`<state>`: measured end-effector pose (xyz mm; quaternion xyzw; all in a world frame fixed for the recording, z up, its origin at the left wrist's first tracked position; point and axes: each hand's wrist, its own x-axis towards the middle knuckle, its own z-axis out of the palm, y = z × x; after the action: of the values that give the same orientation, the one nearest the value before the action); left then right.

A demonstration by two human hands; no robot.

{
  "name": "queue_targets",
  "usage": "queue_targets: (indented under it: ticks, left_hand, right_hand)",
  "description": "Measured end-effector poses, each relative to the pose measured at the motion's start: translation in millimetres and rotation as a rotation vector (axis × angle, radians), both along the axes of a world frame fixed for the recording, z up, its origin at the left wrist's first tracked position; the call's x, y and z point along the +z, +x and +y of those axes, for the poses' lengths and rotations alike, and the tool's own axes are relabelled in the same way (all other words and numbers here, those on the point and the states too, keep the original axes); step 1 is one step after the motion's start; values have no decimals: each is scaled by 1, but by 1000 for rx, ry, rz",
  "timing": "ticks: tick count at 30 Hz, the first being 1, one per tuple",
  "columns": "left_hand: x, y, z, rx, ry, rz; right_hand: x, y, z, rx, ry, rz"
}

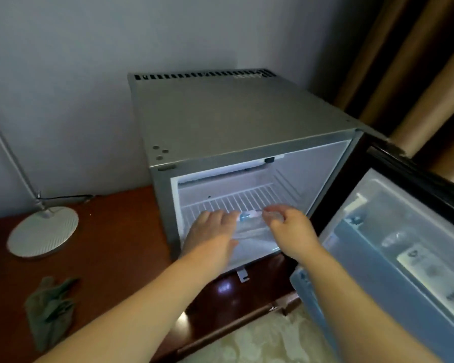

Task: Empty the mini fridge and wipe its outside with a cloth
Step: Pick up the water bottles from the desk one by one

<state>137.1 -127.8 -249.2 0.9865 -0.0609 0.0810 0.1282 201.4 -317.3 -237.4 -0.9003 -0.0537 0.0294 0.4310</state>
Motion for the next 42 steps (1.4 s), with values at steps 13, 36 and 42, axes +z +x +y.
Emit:
queue_targets:
  ticks: [13,36,42]
  left_hand:
    - [-43,78,9,478,95,-84]
    - [-28,41,2,279,-80,186]
    - [-44,-83,27,216,-141,216]
  right_hand:
    - [-45,95,63,38,50,-10]
    - [-25,59,35,276,-64,73]
    - [-38,-23,19,564,-274,5]
